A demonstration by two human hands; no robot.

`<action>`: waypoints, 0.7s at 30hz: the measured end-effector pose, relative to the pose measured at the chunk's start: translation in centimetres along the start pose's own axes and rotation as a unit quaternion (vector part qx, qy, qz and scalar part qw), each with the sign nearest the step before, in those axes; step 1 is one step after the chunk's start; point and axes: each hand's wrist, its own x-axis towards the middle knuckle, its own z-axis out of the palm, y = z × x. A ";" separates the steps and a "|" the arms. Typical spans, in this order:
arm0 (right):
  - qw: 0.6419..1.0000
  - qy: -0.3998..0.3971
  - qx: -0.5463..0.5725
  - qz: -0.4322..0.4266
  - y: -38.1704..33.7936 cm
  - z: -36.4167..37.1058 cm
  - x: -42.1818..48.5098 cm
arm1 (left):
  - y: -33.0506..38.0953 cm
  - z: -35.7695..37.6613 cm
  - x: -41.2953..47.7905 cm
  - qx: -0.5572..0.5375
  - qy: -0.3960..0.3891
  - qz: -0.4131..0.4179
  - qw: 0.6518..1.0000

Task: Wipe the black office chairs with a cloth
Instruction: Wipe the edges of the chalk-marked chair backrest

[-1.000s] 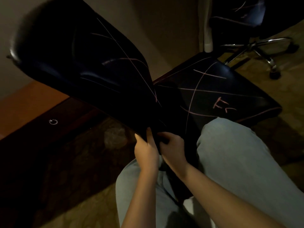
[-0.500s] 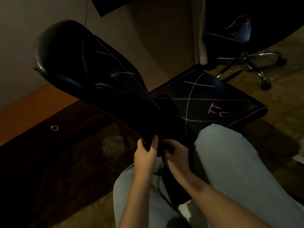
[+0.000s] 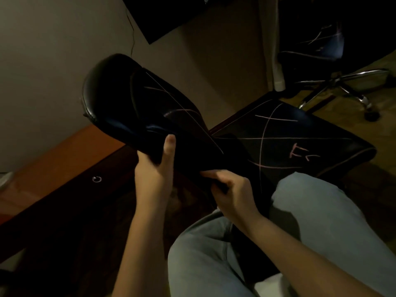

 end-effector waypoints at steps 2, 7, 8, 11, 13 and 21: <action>1.000 -0.024 0.010 -0.012 -0.2 0.0 0.2 | -0.2 0.4 0.5 0.027 0.020 -0.008 0.999; 0.997 -0.006 -0.053 -0.050 2.4 1.0 -2.8 | -0.9 0.8 -0.7 0.062 0.057 0.008 0.996; 0.997 0.010 -0.057 -0.043 3.1 1.1 -3.2 | -0.9 0.8 -0.9 0.061 0.058 0.014 0.996; 0.997 0.046 -0.056 0.008 4.2 1.2 -4.0 | -0.9 0.9 -0.8 0.054 0.062 0.017 0.996; 0.996 0.062 -0.060 0.024 4.4 1.3 -4.2 | -0.9 0.9 -0.8 0.049 0.065 0.007 0.997; 0.996 0.049 -0.059 0.038 1.3 1.4 -2.3 | -0.4 1.0 -0.8 0.045 0.074 0.020 0.996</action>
